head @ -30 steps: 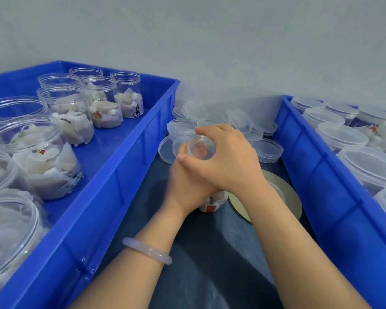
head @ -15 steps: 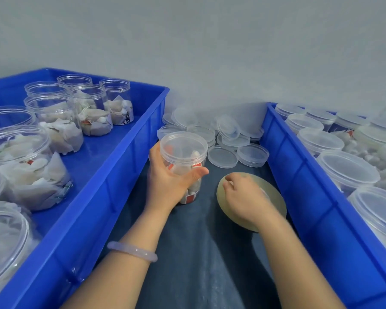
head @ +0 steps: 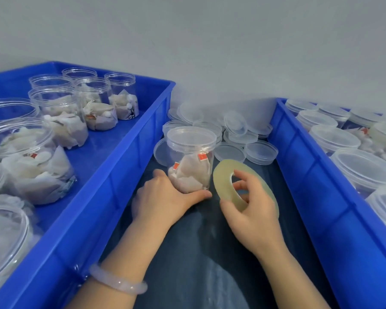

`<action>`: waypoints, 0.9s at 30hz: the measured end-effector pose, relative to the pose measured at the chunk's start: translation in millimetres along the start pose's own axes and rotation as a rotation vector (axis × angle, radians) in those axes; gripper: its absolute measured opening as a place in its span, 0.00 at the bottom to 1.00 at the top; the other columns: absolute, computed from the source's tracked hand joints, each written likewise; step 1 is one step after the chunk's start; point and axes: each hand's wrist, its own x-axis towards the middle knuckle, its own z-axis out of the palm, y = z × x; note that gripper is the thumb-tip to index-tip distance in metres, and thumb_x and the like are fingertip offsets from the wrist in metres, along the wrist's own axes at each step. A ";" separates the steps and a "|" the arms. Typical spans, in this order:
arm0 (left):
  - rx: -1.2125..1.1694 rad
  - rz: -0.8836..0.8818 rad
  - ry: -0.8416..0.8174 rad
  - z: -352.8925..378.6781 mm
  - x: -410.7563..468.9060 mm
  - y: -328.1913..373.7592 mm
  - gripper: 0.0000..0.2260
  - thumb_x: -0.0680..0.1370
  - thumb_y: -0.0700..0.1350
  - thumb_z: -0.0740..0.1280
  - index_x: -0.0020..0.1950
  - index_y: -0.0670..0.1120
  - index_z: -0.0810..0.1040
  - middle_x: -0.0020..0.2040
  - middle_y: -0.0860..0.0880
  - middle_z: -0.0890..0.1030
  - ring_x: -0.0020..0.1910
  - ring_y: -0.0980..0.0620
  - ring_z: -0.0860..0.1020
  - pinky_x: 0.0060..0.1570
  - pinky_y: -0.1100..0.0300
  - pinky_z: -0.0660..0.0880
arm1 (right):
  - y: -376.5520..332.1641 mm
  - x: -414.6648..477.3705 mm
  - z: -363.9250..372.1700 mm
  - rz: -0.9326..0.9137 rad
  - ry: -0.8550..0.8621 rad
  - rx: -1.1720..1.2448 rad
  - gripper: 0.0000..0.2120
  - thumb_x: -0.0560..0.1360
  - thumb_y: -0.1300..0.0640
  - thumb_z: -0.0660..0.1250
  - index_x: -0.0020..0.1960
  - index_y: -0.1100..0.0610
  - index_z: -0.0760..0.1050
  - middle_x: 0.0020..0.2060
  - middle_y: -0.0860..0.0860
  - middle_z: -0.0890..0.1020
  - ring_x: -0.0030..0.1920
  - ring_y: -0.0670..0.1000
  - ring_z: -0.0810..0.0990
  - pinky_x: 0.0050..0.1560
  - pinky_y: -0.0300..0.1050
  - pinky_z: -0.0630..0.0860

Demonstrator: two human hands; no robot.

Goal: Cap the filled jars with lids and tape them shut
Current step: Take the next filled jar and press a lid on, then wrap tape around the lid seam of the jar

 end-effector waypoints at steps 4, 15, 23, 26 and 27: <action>0.031 0.017 -0.003 0.5 -3.1 1.0 0.45 0.49 0.79 0.64 0.51 0.47 0.61 0.40 0.52 0.67 0.50 0.44 0.78 0.38 0.56 0.69 | -4.3 -5.8 -3.8 -0.033 0.088 0.146 0.23 0.64 0.55 0.66 0.58 0.42 0.70 0.46 0.40 0.77 0.44 0.45 0.78 0.44 0.31 0.70; -0.616 0.846 0.601 -25.4 -27.0 16.7 0.18 0.78 0.60 0.59 0.51 0.45 0.68 0.40 0.59 0.64 0.35 0.65 0.66 0.37 0.74 0.64 | -5.4 -4.3 -9.7 0.009 0.080 0.317 0.25 0.64 0.62 0.58 0.59 0.54 0.76 0.53 0.46 0.80 0.49 0.46 0.80 0.47 0.38 0.73; -0.466 0.834 0.069 19.3 -46.5 34.9 0.40 0.70 0.49 0.75 0.75 0.46 0.57 0.74 0.54 0.57 0.69 0.71 0.54 0.66 0.78 0.54 | -12.6 0.4 -17.6 0.112 0.136 0.651 0.21 0.66 0.60 0.55 0.55 0.54 0.78 0.54 0.50 0.82 0.54 0.44 0.81 0.53 0.36 0.77; -0.526 0.805 0.207 21.8 -45.2 33.1 0.36 0.65 0.49 0.74 0.70 0.40 0.69 0.70 0.52 0.66 0.69 0.61 0.64 0.66 0.70 0.63 | -12.2 0.3 -16.7 0.131 0.122 0.655 0.20 0.67 0.59 0.56 0.55 0.52 0.78 0.54 0.49 0.82 0.56 0.45 0.80 0.56 0.39 0.77; -0.537 0.812 0.219 20.9 -46.0 32.8 0.35 0.64 0.48 0.75 0.69 0.39 0.71 0.68 0.52 0.68 0.66 0.59 0.68 0.63 0.67 0.68 | -12.2 -0.2 -15.8 0.134 0.129 0.653 0.20 0.67 0.59 0.56 0.55 0.53 0.78 0.53 0.49 0.82 0.55 0.45 0.81 0.56 0.39 0.77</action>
